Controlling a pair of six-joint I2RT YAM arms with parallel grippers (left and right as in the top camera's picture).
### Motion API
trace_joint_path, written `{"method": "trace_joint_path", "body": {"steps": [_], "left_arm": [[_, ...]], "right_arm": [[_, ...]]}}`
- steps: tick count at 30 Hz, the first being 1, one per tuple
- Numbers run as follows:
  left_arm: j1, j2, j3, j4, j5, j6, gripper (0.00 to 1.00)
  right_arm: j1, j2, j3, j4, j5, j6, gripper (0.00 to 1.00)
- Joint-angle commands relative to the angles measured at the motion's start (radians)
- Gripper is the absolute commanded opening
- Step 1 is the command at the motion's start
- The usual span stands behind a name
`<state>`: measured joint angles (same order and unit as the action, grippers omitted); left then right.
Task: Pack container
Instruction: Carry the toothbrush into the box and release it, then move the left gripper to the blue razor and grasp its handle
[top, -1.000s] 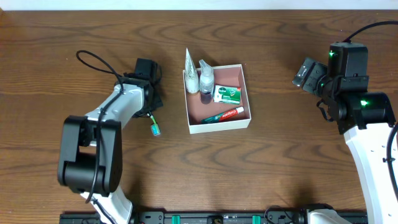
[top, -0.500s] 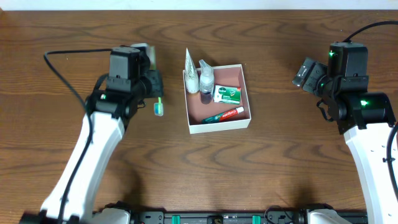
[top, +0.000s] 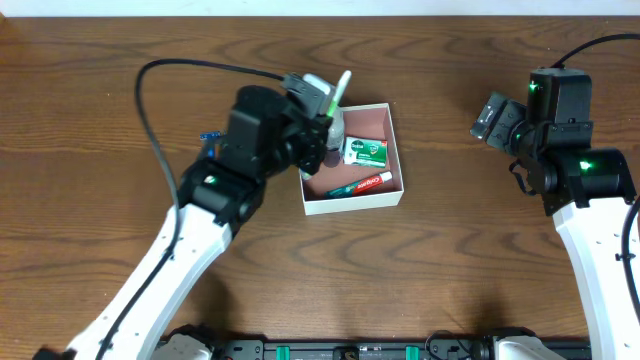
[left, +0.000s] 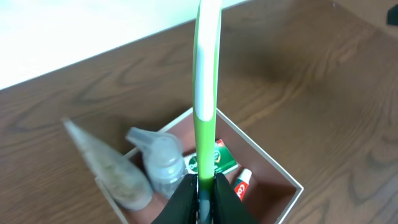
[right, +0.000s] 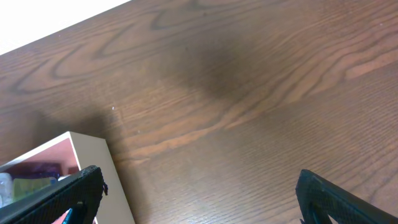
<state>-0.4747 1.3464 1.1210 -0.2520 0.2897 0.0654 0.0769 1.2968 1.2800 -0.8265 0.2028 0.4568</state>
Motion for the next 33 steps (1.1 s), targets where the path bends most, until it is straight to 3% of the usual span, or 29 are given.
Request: {"method": "trace_joint_path", "body": {"steps": [1,7,8,11,14,22,28,33], "left_arm": [[-0.021,0.072,0.004,0.024,0.012,0.028,0.1],[-0.062,0.179,0.004,0.068,0.013,0.028,0.11],[-0.068,0.183,0.004,0.069,0.013,0.028,0.17],[-0.077,0.181,0.004,0.078,0.012,0.028,0.54],[-0.076,0.179,0.004,0.089,0.007,0.029,0.66],[-0.046,0.137,0.005,0.048,-0.141,-0.004,0.68],[0.063,0.021,0.005,-0.108,-0.267,-0.132,0.69],[0.153,0.027,0.002,-0.232,-0.428,-0.201,0.68]], "right_arm": [[-0.006,-0.001,0.012,-0.002,0.014,0.014,0.99],[-0.006,-0.001,0.012,-0.001,0.014,0.014,0.99],[-0.006,-0.001,0.012,-0.001,0.014,0.014,0.99],[-0.006,-0.001,0.012,-0.002,0.014,0.014,0.99],[-0.006,-0.001,0.012,-0.002,0.014,0.014,0.99],[-0.006,0.0,0.012,-0.001,0.014,0.014,0.99],[-0.006,-0.001,0.012,-0.002,0.014,0.014,0.99],[-0.006,-0.001,0.012,-0.002,0.014,0.014,0.99]]}}
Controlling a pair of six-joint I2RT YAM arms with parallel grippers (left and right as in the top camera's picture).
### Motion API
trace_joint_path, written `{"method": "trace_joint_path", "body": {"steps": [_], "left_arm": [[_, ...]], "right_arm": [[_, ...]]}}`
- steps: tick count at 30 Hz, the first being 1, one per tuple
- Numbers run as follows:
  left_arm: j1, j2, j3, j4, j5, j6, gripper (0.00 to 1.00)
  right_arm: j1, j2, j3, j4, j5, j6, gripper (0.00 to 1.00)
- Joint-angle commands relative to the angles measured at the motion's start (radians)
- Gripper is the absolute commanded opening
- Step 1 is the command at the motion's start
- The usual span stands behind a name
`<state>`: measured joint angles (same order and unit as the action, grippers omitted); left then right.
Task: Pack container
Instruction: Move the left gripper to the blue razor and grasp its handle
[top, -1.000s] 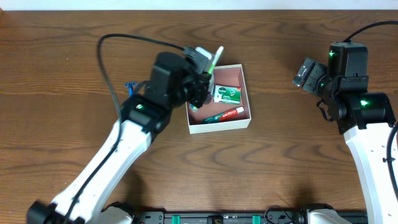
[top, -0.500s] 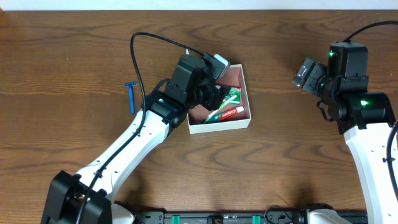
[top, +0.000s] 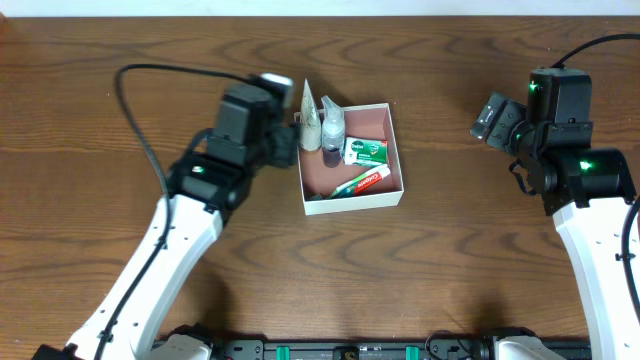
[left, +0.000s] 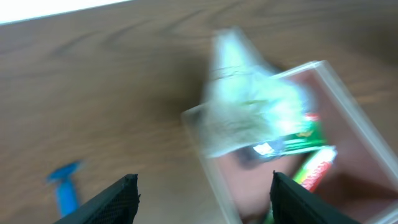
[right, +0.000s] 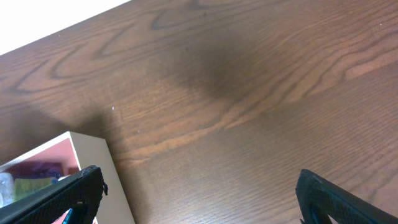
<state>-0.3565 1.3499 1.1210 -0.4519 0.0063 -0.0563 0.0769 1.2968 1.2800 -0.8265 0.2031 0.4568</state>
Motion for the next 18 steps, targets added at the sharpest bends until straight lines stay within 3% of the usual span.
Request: {"method": "trace_joint_path", "body": {"steps": [1,18], "left_arm": [[0.05,0.037,0.002,-0.043,-0.174,-0.101,0.69],[0.202,0.367,0.002,0.038,-0.183,-0.238,0.68]], "right_arm": [[-0.006,-0.001,0.012,-0.002,0.014,0.014,0.99],[-0.006,-0.001,0.012,-0.001,0.014,0.014,0.99]]}}
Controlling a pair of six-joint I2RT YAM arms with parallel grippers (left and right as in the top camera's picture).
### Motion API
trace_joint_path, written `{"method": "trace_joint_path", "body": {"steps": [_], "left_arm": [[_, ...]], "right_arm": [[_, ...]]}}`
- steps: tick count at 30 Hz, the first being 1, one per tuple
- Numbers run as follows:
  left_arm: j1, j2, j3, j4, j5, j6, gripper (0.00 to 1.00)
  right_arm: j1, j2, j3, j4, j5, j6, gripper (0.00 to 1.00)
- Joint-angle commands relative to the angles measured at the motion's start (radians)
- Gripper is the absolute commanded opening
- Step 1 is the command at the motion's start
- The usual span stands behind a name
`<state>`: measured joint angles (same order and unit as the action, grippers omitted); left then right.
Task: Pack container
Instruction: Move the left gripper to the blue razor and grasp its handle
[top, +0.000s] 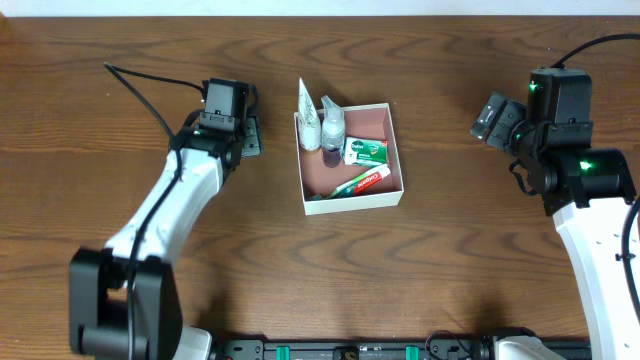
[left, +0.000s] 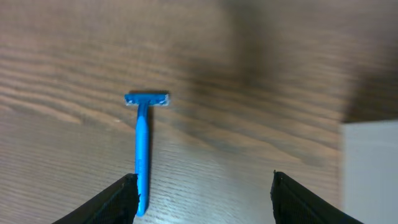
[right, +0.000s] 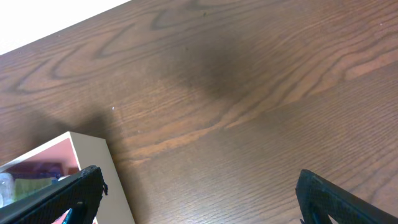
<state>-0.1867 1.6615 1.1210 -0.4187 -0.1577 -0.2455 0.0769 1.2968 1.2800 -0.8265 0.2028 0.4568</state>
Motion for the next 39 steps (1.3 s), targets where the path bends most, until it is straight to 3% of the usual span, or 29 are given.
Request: {"method": "trace_joint_path", "body": {"steps": [1,10,18,25,30,39], "left_arm": [[0.045,0.078,0.002,0.005,-0.019,-0.063,0.69],[0.139,0.155,0.002,0.088,-0.018,-0.078,0.73],[0.149,0.195,0.002,0.167,0.091,-0.009,0.73],[0.15,0.235,0.001,0.158,0.09,0.0,0.73],[0.163,0.248,0.001,0.155,0.09,0.001,0.6],[0.197,0.293,0.0,0.158,0.091,0.02,0.58]], "right_arm": [[-0.006,-0.001,0.012,-0.001,0.014,0.014,0.99],[-0.006,-0.001,0.012,-0.001,0.014,0.014,0.99],[-0.006,-0.001,0.012,-0.001,0.014,0.014,0.99],[-0.006,0.0,0.012,-0.001,0.014,0.014,0.99],[-0.006,-0.001,0.012,-0.001,0.014,0.014,0.99],[-0.006,-0.001,0.012,-0.001,0.014,0.014,0.99]]}}
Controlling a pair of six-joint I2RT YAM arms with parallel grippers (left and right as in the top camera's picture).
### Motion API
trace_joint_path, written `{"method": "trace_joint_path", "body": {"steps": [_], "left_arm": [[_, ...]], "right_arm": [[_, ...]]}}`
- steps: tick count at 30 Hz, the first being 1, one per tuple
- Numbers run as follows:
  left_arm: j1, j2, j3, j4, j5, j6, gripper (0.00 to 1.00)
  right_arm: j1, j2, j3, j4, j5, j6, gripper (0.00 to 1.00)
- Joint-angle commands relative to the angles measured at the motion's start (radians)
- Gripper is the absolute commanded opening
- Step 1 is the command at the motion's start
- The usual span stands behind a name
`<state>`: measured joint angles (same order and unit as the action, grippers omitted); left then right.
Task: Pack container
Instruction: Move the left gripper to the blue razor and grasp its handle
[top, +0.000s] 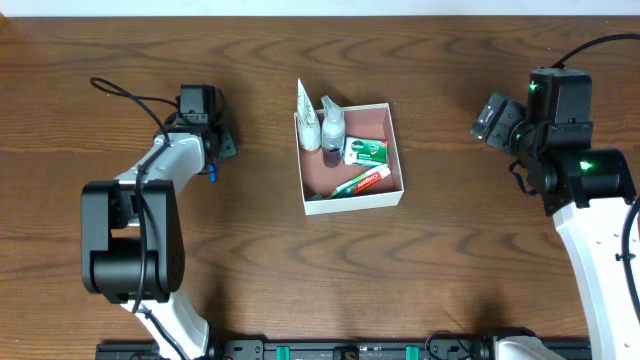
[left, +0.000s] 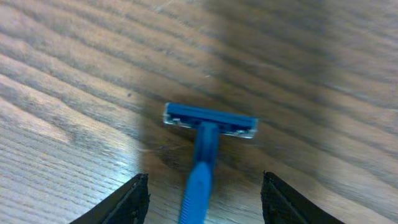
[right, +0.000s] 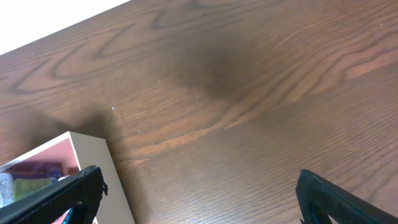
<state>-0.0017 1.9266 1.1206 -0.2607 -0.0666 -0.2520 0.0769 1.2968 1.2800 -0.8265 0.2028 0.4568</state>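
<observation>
A white box with a reddish floor (top: 395, 150) sits mid-table. It holds a spray bottle (top: 332, 122), a clear pointed pouch (top: 308, 110), a green soap carton (top: 366, 150) and a toothpaste tube (top: 366, 181). A blue razor (left: 210, 120) lies on the wood to the left of the box. My left gripper (left: 205, 208) is open low over it, one finger on each side of the handle. In the overhead view only the razor's end (top: 212, 172) peeks out beside my left gripper (top: 213, 155). My right gripper (top: 492, 118) hangs open and empty to the right of the box.
The right wrist view shows bare wood and the box's near corner (right: 93, 162) at lower left. The left arm's black cable (top: 125, 92) loops over the table's back left. The table's far edge (top: 320, 14) runs along the top.
My left gripper has moved farther left, away from the box, and lower. The razor now fills the wrist view between its open fingers. The right arm has not moved.
My left gripper was shut on a green toothbrush held upright over the box. Then it was open just left of the box, with the toothbrush gone from it. After that it faced the razor from a distance, and now it straddles the handle.
</observation>
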Motion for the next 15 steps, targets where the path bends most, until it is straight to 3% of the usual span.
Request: {"method": "trace_joint_path", "body": {"steps": [1,5,12,15], "left_arm": [[0.014,0.033,0.0,0.002,0.0,0.039,0.57],[0.014,0.047,0.0,0.01,0.0,0.064,0.46],[0.014,0.047,0.0,0.009,0.009,0.064,0.15],[0.014,0.047,0.001,0.013,0.037,0.064,0.14]], "right_arm": [[-0.006,-0.001,0.012,-0.001,0.014,0.014,0.99],[-0.006,-0.001,0.012,-0.002,0.014,0.014,0.99],[-0.006,-0.001,0.012,-0.002,0.014,0.014,0.99],[-0.006,-0.001,0.012,-0.002,0.014,0.014,0.99]]}}
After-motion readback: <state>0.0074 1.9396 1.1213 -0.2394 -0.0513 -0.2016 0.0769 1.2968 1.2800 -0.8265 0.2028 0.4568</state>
